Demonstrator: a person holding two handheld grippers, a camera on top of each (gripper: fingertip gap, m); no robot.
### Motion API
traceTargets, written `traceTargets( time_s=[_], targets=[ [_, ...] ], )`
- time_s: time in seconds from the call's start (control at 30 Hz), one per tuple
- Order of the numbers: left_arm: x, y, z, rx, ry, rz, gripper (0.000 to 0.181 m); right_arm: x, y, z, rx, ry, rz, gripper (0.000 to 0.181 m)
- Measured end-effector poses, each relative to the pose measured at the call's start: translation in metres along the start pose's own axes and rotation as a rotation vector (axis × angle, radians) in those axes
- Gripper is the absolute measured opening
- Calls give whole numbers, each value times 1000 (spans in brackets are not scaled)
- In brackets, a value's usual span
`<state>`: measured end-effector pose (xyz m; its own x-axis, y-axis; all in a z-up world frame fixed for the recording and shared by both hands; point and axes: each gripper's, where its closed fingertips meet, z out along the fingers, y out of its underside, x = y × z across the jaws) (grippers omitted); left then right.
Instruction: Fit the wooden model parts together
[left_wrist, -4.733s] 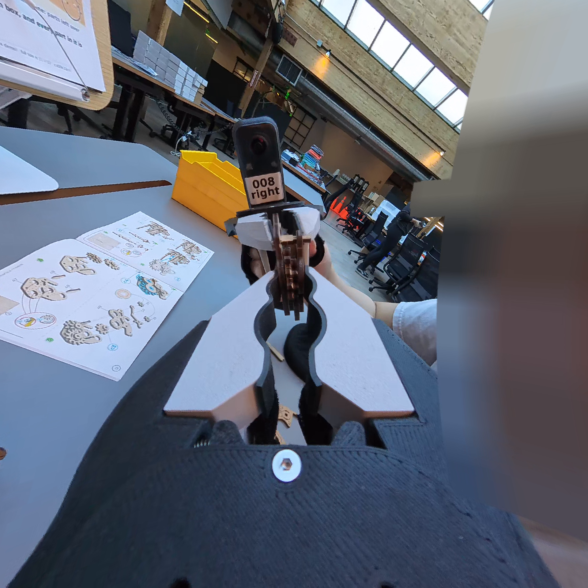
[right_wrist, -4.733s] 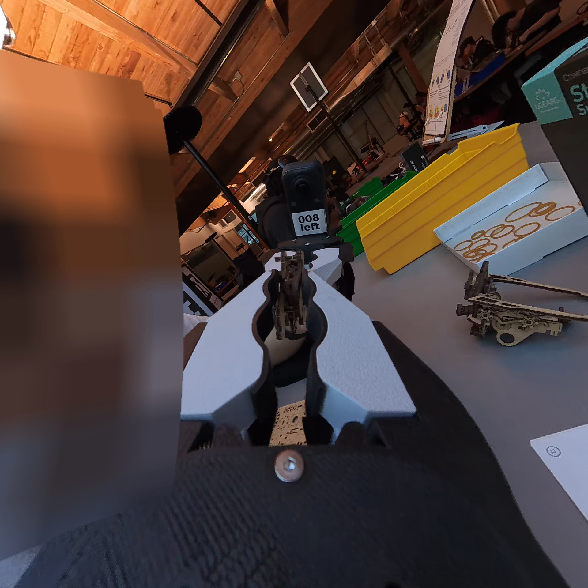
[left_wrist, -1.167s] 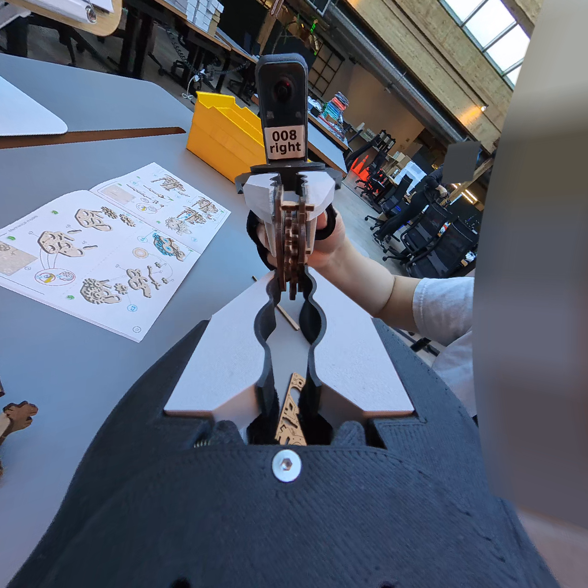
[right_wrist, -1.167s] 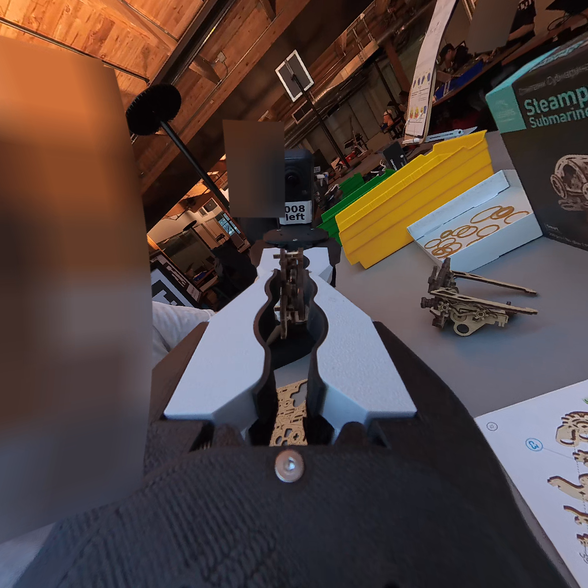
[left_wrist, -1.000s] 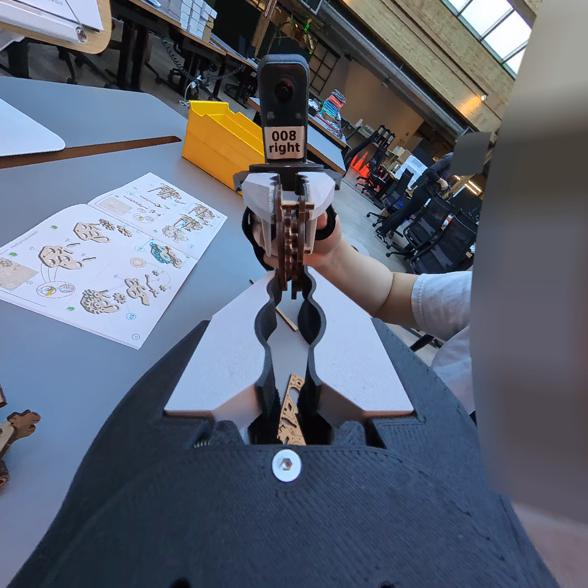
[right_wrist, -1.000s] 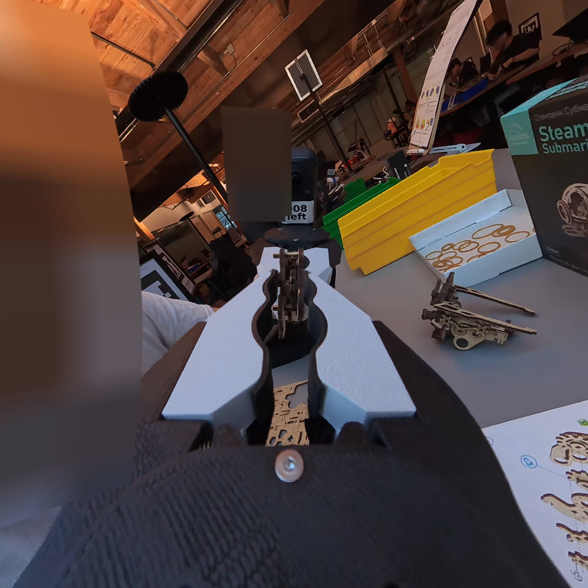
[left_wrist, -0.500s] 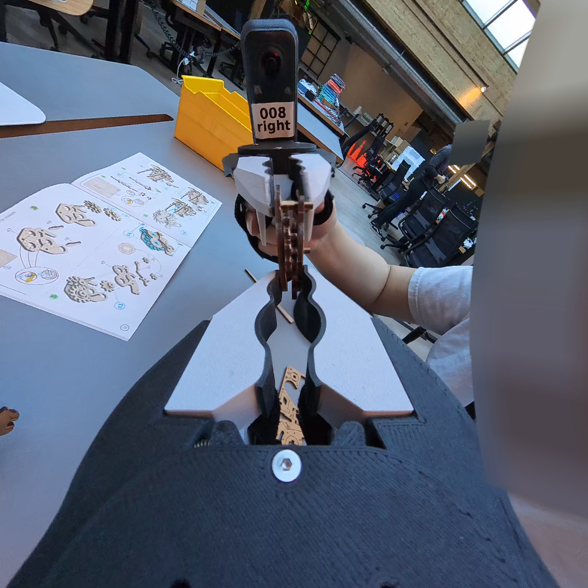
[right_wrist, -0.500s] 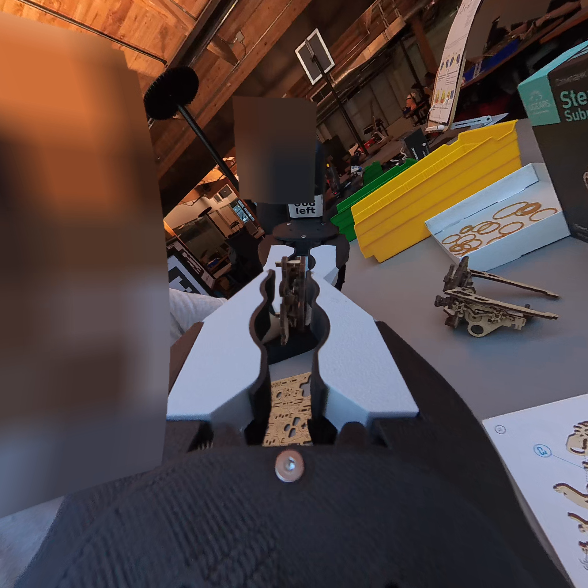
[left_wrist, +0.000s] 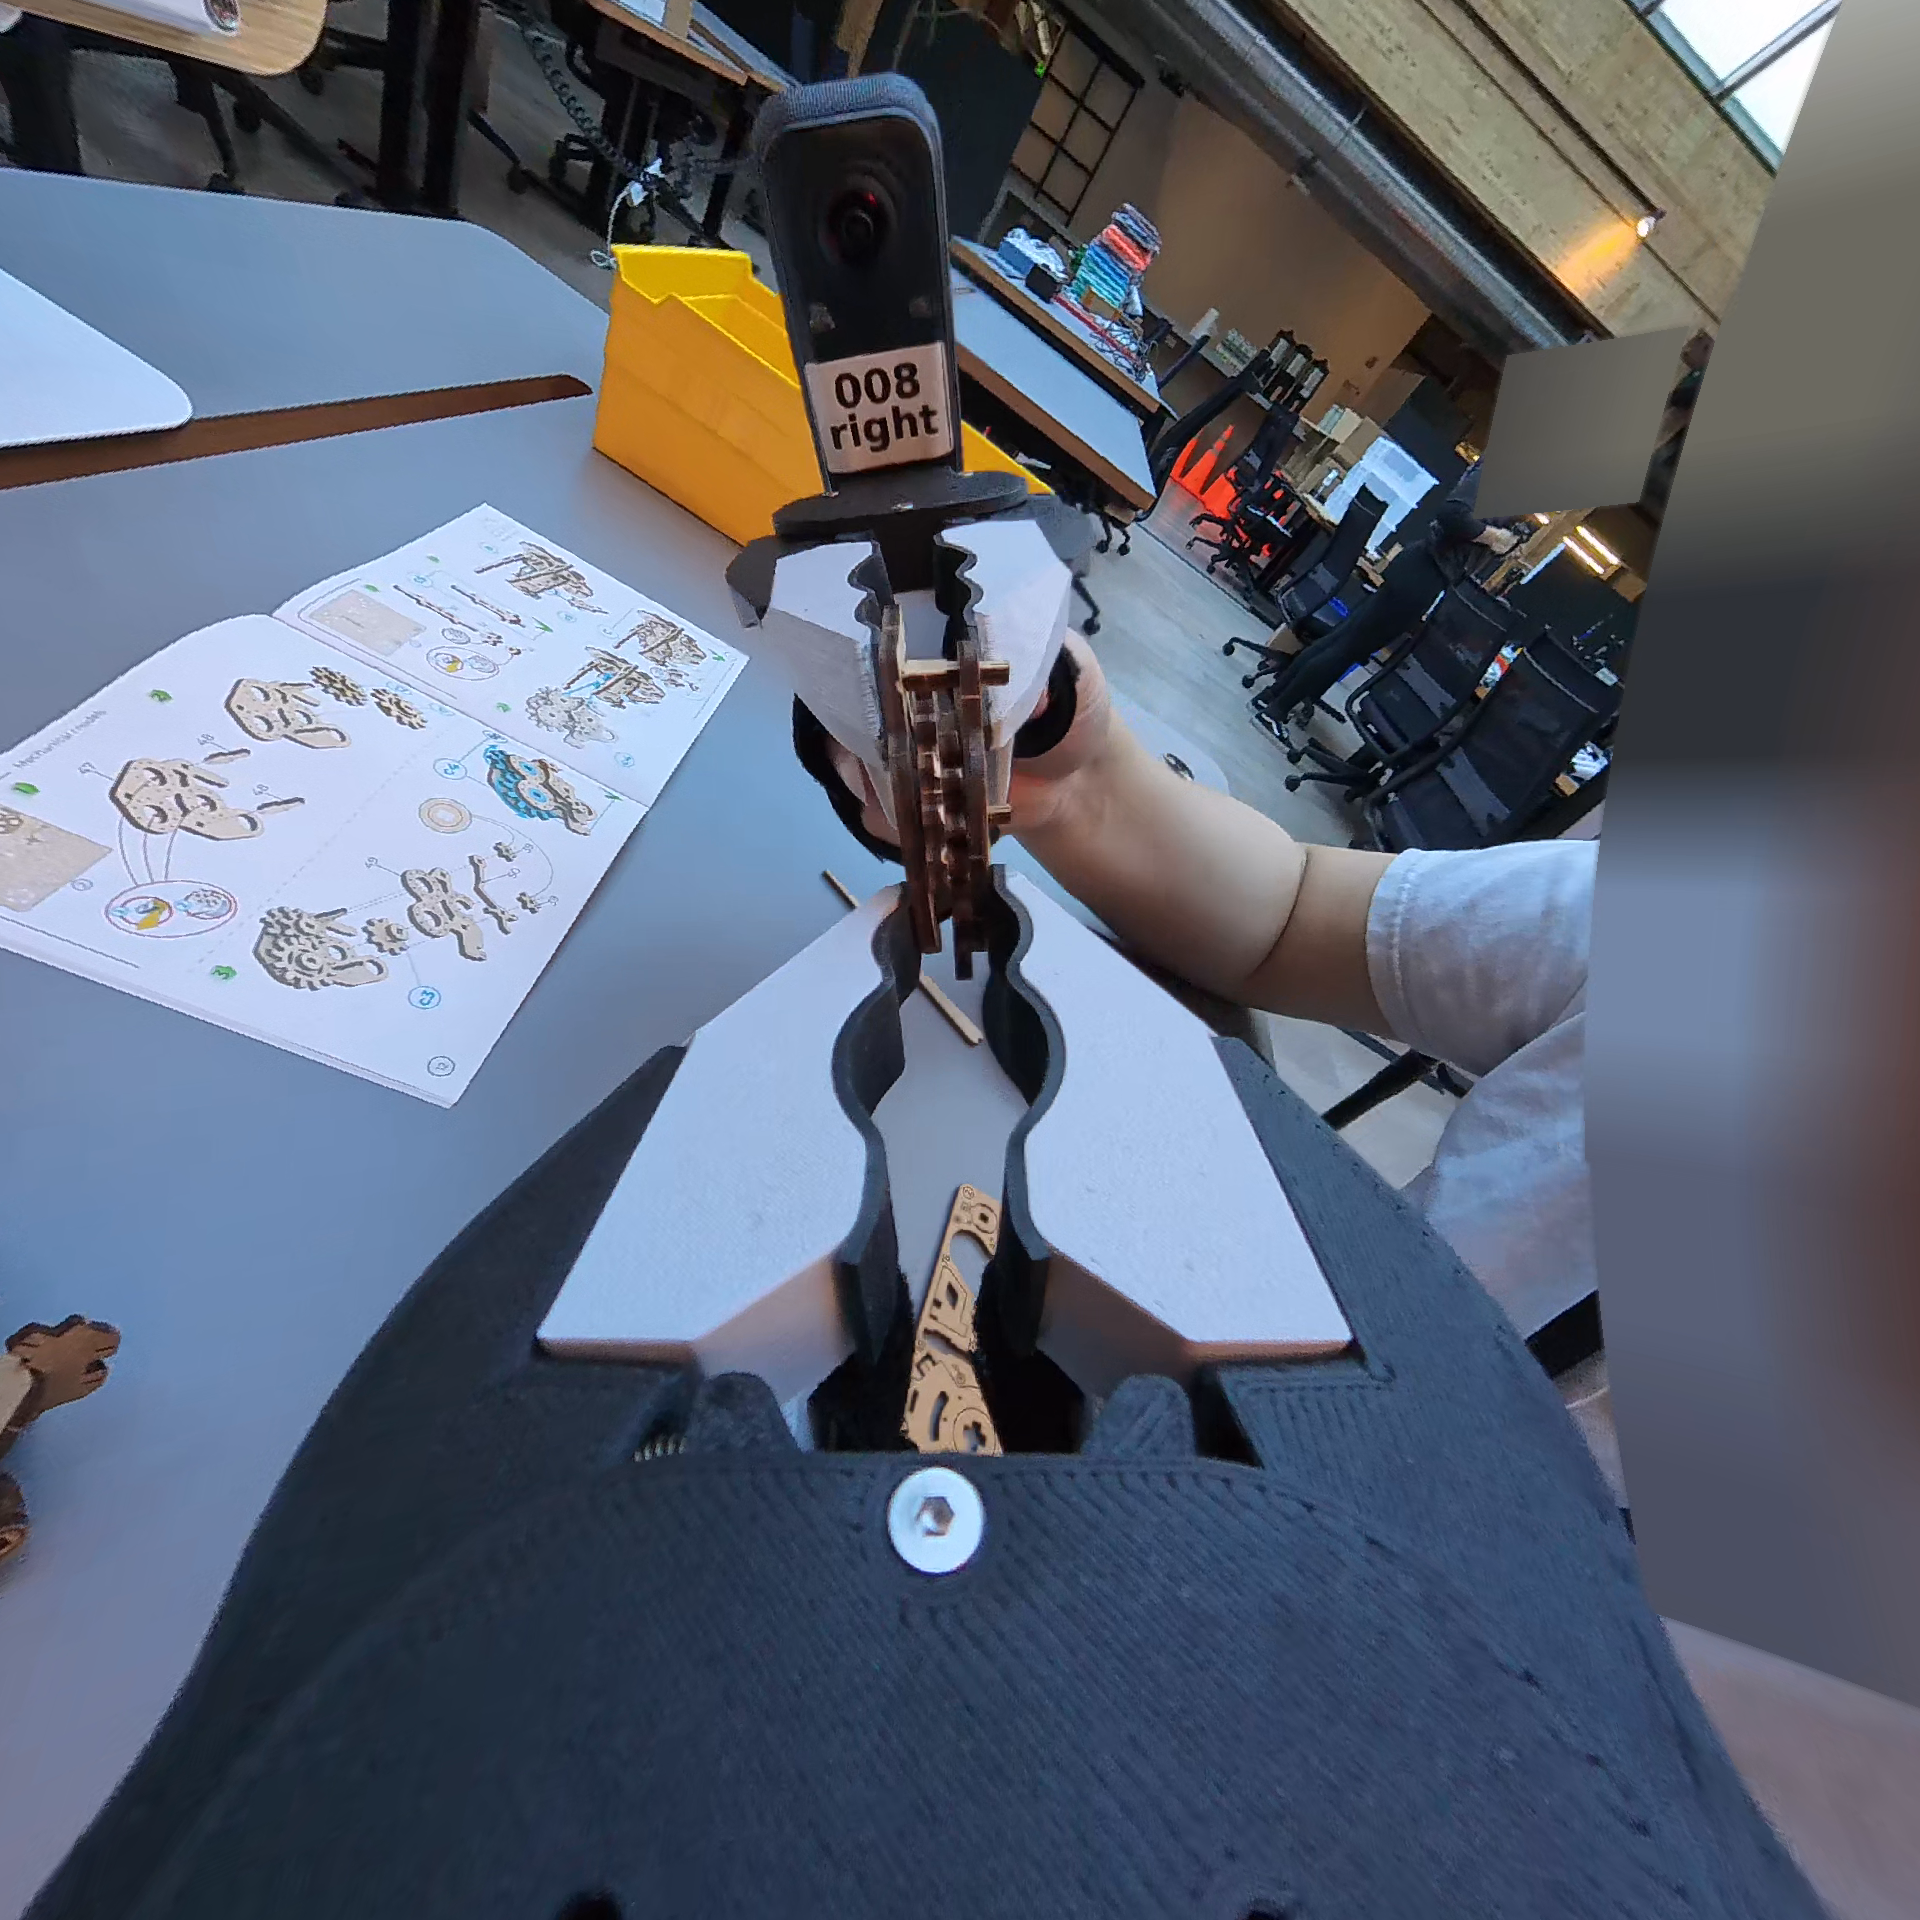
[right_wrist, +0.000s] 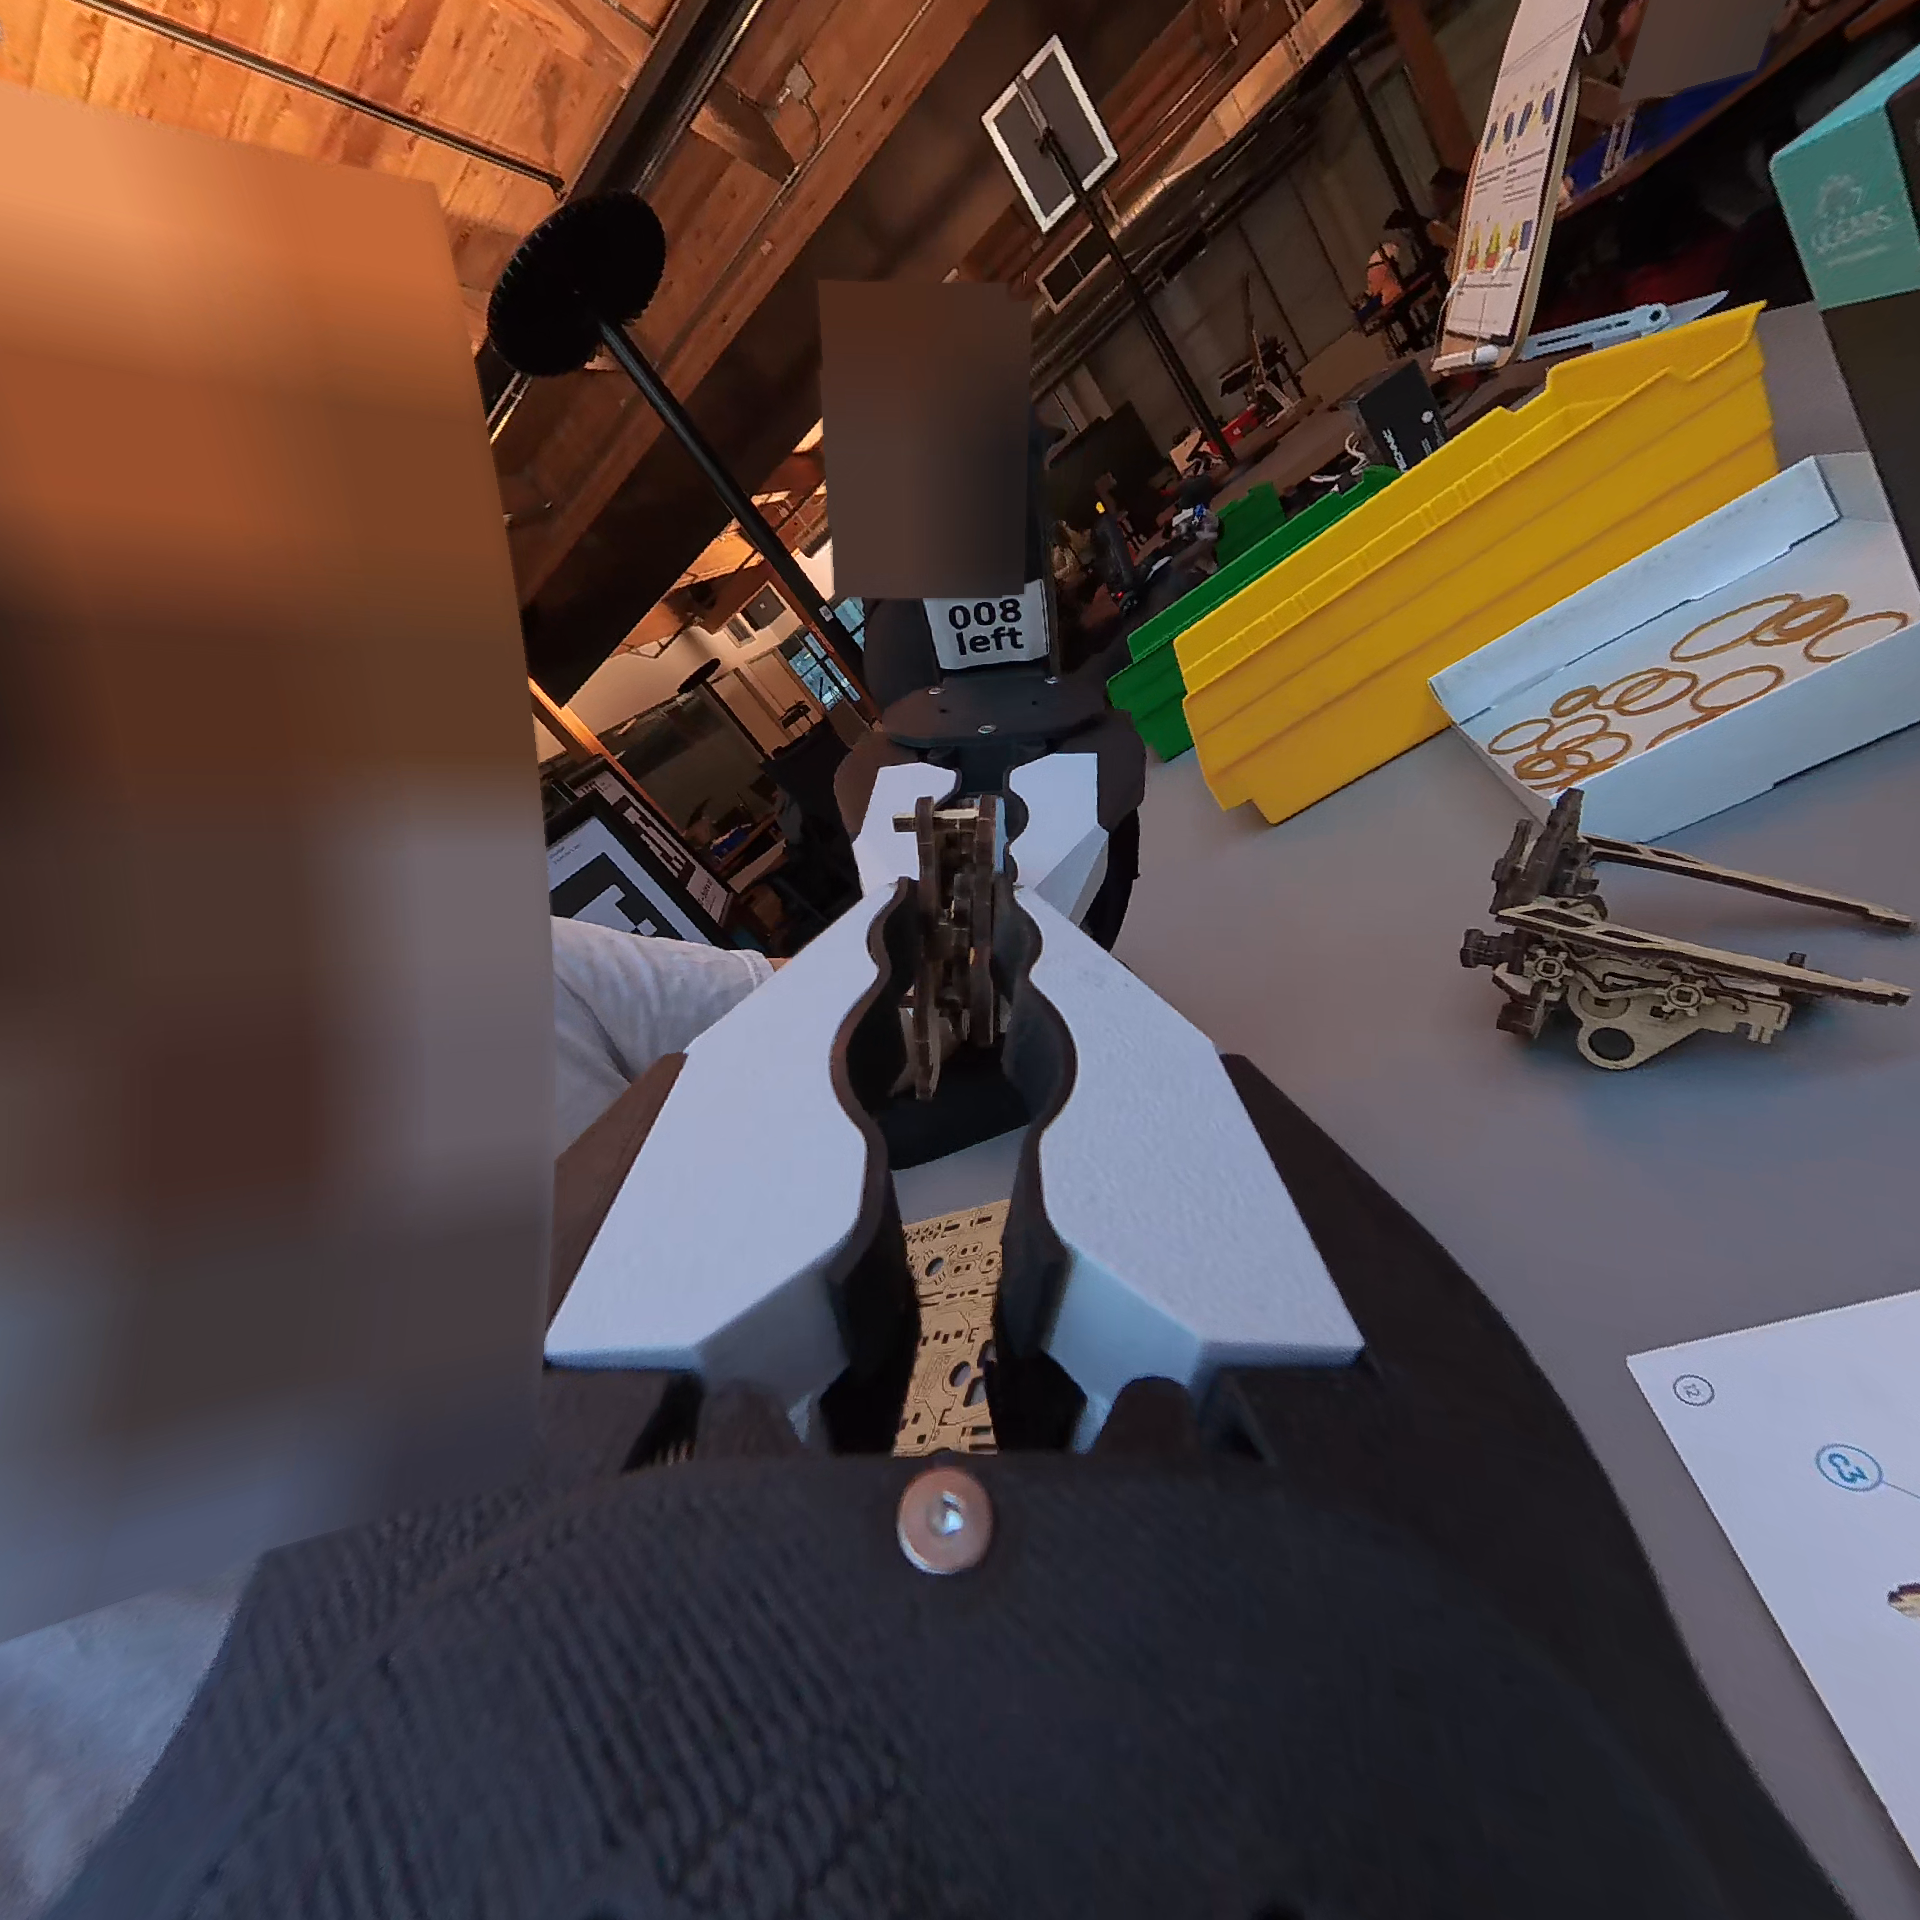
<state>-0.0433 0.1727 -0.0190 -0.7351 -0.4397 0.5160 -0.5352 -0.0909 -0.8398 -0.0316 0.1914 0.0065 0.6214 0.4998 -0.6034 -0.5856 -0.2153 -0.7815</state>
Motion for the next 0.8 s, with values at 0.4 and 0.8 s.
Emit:
traceTargets(
  time_s=[0.4,0.8],
  targets=[
    [-3,-6,-4,67,113,-133,15,8,-4,2,97,1,28,11],
    [-5,-15,-6,131,99,-124,19,9,0,12,105,39,5,11]
  ],
)
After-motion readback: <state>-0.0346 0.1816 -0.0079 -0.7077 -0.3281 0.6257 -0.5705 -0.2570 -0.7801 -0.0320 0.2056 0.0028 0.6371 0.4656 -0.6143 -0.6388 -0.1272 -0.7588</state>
